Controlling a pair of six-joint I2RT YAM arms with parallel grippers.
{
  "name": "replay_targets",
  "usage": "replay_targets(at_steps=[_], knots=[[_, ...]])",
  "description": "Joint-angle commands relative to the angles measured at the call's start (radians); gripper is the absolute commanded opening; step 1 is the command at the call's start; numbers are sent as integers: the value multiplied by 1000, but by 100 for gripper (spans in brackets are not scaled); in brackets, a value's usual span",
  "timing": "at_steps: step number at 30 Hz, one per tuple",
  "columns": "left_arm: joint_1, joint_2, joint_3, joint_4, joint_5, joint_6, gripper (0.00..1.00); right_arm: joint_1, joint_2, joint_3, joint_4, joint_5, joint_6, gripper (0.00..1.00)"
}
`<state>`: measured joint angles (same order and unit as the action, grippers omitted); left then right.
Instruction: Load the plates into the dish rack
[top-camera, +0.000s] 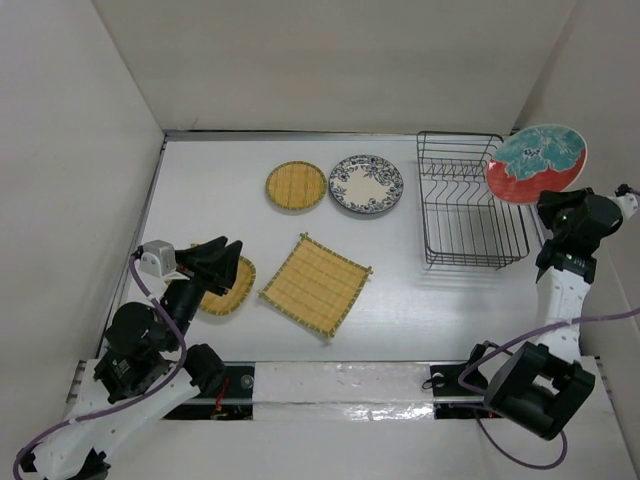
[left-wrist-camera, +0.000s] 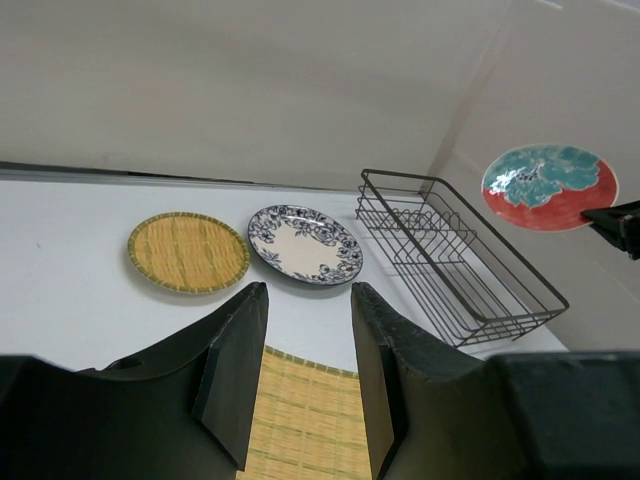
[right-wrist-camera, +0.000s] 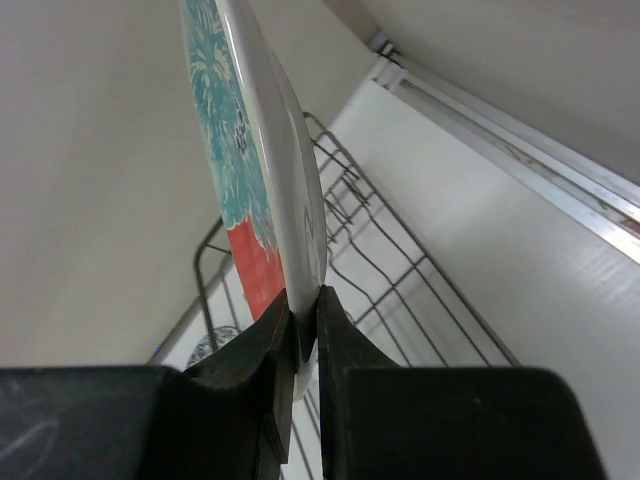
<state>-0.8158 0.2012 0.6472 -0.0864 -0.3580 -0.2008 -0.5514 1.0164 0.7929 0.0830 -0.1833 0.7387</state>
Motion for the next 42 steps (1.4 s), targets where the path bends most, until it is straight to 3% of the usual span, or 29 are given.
replay_targets(at_steps=[1, 9, 21, 31, 42], knots=[[4, -31, -1, 63, 28, -11, 36, 7, -13, 170, 141, 7, -79, 0], [4, -45, -3, 66, 47, -15, 37, 8, 146, 316, 127, 25, -117, 0], [4, -49, 2, 71, 79, -17, 37, 100, 396, 655, -11, 154, -415, 0], [4, -75, 0, 71, 90, -20, 37, 180, 444, 739, -72, 304, -715, 0], [4, -86, 0, 65, 73, -23, 38, 248, 521, 773, -80, 392, -846, 0]])
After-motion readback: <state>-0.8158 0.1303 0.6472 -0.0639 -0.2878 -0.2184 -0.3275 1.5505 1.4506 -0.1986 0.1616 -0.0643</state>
